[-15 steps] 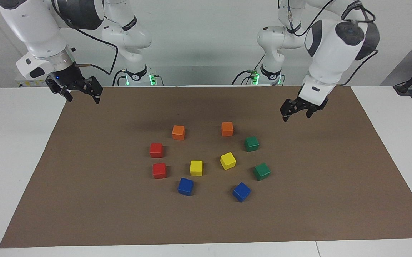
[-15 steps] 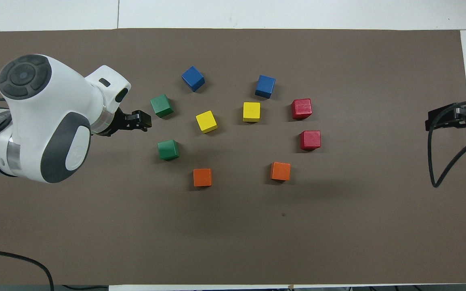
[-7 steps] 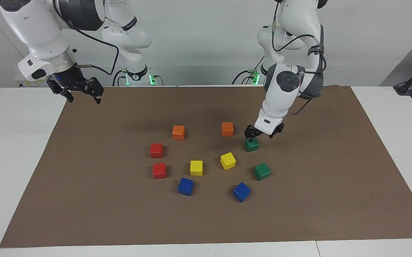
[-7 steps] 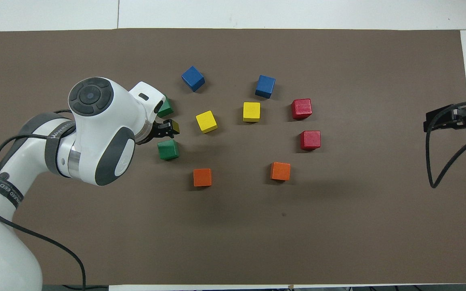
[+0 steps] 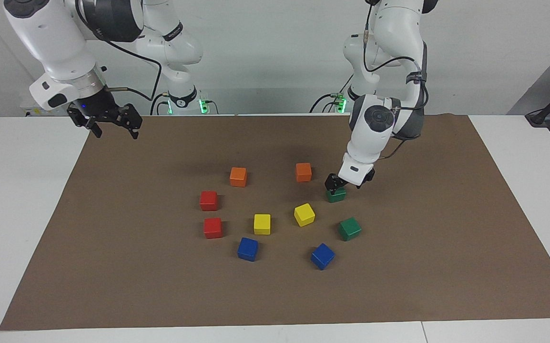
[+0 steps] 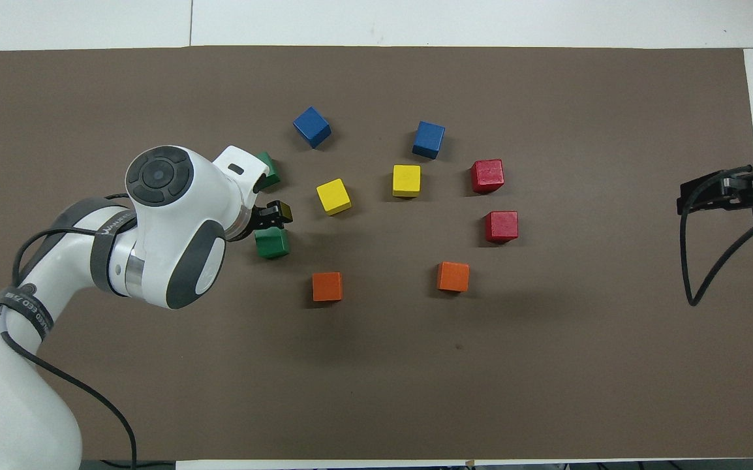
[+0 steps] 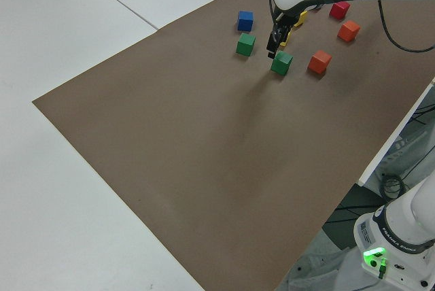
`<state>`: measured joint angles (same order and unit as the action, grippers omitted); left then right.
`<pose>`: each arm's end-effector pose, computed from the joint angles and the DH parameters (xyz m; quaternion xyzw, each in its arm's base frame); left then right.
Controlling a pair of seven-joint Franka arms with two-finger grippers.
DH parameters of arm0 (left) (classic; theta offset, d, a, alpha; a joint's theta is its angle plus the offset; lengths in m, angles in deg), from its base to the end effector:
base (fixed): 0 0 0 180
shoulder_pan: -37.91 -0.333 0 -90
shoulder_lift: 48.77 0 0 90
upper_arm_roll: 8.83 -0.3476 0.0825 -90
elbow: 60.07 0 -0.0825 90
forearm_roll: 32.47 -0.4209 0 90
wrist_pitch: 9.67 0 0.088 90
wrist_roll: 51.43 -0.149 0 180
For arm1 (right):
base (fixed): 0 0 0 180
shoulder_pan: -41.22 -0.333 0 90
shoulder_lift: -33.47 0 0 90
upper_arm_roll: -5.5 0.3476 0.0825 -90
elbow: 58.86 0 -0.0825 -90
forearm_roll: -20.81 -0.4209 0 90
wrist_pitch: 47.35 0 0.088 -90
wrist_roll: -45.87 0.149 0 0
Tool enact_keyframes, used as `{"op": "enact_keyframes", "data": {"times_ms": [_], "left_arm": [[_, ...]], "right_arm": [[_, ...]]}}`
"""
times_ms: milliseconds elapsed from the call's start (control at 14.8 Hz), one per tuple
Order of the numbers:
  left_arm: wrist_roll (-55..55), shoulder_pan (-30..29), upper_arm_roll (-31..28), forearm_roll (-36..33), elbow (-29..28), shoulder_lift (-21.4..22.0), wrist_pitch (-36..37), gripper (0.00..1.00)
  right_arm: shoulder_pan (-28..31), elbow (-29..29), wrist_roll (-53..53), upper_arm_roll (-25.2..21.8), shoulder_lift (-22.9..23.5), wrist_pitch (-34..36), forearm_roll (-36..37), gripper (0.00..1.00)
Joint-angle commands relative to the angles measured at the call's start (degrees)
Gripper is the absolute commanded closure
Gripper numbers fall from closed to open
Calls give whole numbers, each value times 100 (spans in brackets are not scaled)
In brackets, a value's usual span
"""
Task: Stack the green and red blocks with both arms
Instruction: 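Grasp the green cube with the left gripper while the right gripper reaches red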
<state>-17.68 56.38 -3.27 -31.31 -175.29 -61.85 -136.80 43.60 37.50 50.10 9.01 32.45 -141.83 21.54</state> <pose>0.5711 -0.2550 0.3067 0.9955 0.0920 -0.0177 0.0119 0.5887 0.0101 0.5747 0.9996 -0.0265 -0.0072 0.0072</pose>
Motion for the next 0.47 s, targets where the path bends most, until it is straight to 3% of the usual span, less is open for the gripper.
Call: {"op": "enact_keyframes", "data": {"times_ms": [0, 406], "left_arm": [[203, 166, -73, -2, -72, -63, -181, 0], [238, 192, -73, -2, -326, -107, -488, 0]], "right_arm": [[-360, 436, 402, 27, -30, -613, -65, 0], [-809, 753, 737, 36, 391, -1396, -73, 0]]}}
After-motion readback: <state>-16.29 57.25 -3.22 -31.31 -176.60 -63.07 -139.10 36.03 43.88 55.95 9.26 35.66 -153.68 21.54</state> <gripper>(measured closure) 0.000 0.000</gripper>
